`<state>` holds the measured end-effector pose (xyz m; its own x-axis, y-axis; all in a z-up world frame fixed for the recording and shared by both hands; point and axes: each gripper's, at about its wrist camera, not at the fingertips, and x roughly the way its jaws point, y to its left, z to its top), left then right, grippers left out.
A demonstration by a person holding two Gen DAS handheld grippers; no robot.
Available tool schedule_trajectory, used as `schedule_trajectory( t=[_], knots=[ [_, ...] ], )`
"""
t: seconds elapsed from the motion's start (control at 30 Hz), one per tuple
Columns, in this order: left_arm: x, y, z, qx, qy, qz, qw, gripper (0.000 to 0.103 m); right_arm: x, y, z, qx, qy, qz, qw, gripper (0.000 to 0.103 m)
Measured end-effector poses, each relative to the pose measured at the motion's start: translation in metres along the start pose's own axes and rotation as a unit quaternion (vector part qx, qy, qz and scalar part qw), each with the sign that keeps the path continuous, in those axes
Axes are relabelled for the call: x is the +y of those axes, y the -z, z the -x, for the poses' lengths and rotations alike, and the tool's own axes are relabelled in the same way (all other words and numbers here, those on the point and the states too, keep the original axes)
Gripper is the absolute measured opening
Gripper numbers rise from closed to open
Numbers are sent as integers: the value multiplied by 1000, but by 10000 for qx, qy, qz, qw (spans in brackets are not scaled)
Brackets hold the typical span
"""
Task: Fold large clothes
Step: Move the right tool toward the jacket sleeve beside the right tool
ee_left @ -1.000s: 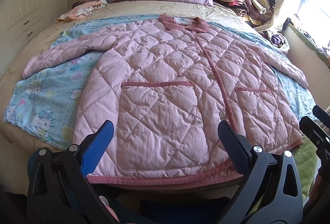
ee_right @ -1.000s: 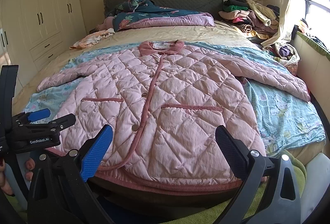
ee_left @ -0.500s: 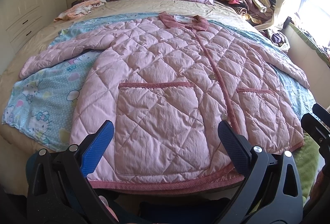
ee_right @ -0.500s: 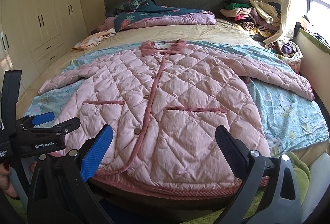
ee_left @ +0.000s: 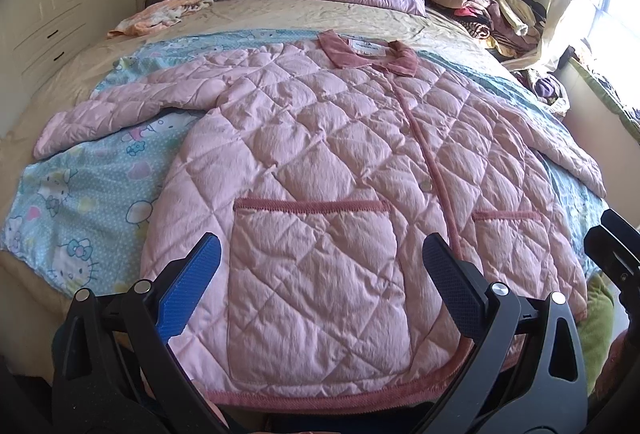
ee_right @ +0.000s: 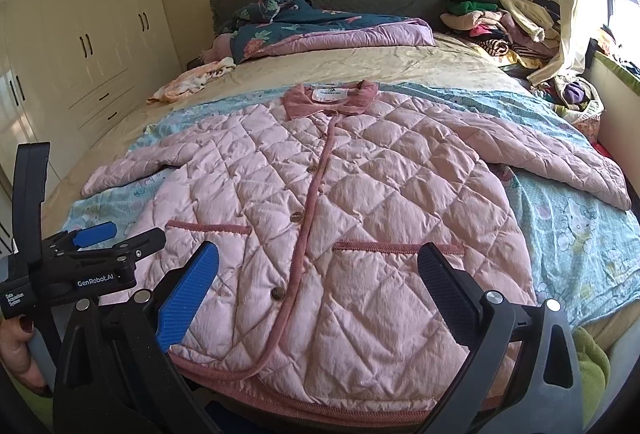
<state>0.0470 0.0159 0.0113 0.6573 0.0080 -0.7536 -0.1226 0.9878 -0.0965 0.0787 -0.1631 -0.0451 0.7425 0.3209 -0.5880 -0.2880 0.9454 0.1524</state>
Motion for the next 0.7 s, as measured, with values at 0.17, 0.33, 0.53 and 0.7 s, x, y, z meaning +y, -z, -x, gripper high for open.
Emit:
schedule_trajectory(
  t=[0.17,0.33,0.53,0.7],
  knots=[
    [3,-16,-7,24,-36,87,10000,95,-10,-19,-8,0,-95,-176,9998,99],
    [4,-34,-11,10,-56,171,9998,95,-18,-38,-10,-137,-76,-266,9995,99],
    [3,-60,-14,-47,-40,242,9997,95,-30,-59,-16,-233,-58,-375,9990,99],
    [-1,-86,-21,-87,-91,297,9995,95,-41,-79,-22,-300,-66,-502,9983,99]
  ],
)
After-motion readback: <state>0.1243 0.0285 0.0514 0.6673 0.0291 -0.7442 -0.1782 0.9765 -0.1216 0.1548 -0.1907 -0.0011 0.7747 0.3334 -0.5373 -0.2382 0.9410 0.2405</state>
